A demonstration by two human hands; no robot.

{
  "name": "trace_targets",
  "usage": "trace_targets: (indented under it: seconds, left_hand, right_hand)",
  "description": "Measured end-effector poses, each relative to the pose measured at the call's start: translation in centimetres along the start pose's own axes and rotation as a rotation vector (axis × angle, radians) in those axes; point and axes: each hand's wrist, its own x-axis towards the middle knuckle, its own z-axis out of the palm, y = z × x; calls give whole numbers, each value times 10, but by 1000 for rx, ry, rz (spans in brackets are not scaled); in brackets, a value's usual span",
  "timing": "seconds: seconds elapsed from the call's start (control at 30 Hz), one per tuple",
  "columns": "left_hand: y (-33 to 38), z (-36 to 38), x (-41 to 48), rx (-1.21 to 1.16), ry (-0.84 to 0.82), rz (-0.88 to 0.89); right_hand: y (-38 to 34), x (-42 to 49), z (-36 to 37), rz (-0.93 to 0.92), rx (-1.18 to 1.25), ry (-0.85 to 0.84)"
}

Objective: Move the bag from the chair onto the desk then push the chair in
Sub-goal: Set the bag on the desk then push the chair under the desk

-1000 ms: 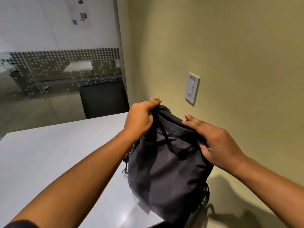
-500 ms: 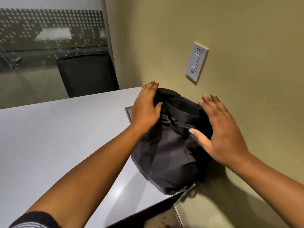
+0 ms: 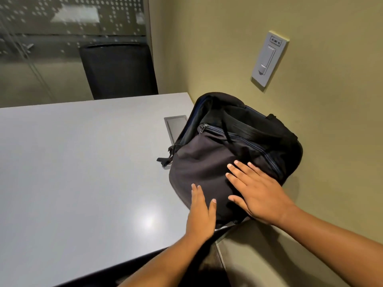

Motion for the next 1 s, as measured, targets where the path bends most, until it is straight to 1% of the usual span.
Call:
trace_targets:
  seconds: [0.07,0.13,0.33,0.43,0.63,0.83,1.0]
  left_hand:
    - [-7,4,5,34,-67,-17]
    - [-13,5,14,71,-118,-28]
    - [-18,5,43,51,-279,-68]
    - [-19,6,52,60,-289,-69]
    - [-30,11,63,106,-278,-4]
    - [-45,7,84,174,-260,61]
    - [-51,0,107,222,-245,94]
  right_hand:
    - [4,1,8,27,8,-52]
    - [7,2,14,52,23,-61]
    - [6,5,34,73,-8,10]
    - [7,6,42,86,-1,-2]
    - [6,7,50,116,3,-58]
    - [-2,16,56,133,-5,-13]
    - [-5,27,67,144,17,-30]
